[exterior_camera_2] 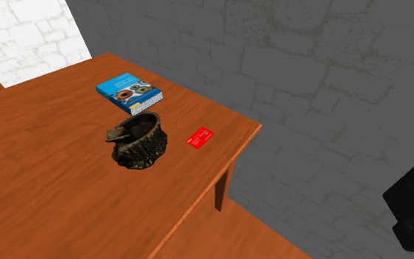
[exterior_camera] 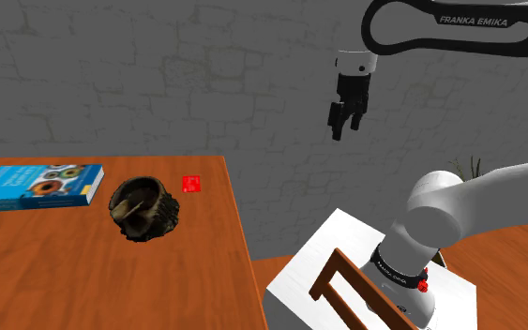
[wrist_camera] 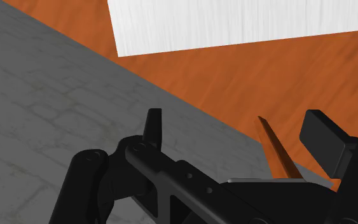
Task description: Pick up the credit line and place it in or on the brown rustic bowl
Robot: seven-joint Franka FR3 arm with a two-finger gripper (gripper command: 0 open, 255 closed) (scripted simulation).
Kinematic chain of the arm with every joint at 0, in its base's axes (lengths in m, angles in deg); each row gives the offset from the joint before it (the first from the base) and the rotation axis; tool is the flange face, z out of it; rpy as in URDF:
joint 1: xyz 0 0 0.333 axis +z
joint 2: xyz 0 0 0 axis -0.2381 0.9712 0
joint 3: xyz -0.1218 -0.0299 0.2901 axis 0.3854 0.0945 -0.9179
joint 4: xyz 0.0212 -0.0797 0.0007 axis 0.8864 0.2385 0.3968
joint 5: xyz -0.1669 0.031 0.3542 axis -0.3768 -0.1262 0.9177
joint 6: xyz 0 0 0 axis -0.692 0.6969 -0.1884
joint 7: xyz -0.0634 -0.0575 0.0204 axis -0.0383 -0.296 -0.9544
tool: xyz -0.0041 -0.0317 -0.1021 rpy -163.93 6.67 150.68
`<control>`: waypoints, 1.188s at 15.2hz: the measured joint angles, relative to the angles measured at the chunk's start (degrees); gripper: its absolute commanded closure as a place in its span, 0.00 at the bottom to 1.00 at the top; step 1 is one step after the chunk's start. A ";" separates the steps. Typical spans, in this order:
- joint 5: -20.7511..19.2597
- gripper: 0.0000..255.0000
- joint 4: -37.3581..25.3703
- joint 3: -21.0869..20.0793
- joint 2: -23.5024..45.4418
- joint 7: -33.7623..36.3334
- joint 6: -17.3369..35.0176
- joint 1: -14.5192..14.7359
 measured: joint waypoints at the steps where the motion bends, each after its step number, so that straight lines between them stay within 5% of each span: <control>1: 0.00 0.00 0.00 0.00 0.00 0.00 0.00 0.00; 9: 7.46 0.00 -4.64 -4.52 13.87 9.41 4.54 0.82; 18: 14.40 0.00 -16.83 -8.52 35.41 19.81 9.39 1.69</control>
